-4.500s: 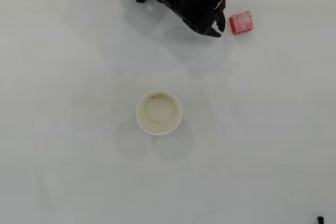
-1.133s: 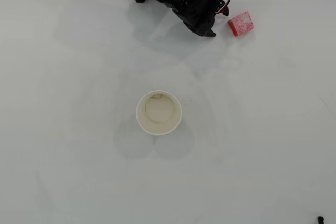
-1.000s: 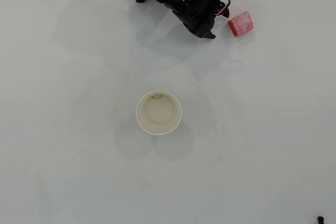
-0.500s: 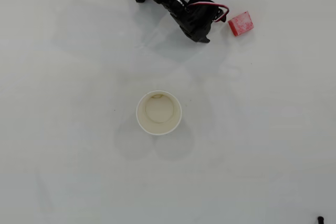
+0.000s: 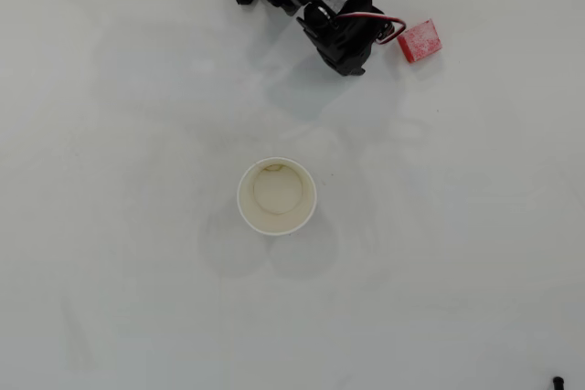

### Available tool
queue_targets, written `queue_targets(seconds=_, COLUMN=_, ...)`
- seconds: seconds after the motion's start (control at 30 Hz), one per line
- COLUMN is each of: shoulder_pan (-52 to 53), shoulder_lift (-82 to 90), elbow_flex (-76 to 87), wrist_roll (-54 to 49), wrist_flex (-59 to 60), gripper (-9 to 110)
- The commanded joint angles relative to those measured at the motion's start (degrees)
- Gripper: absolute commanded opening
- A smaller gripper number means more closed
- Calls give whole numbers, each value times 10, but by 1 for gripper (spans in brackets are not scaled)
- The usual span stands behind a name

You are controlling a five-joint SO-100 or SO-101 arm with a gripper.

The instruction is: Grasp a red cube and put it in the cup.

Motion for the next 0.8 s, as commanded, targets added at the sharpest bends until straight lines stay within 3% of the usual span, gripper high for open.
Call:
queue_targets(seconds=0.0, shoulder_pan=-28, shoulder_lift=-2, elbow_flex=-49, wrist_roll=20, wrist_flex=6, gripper=24)
queue_targets(seconds=0.37, shoulder_pan=-96, shoulder_lift=-9, elbow_flex=-62, wrist_roll=54, wrist_flex=8, gripper=24)
queue_targets(seconds=0.77, shoulder_pan=-100, shoulder_lift=-124, elbow_flex=-120, wrist_roll=69, wrist_flex=-33, gripper=24)
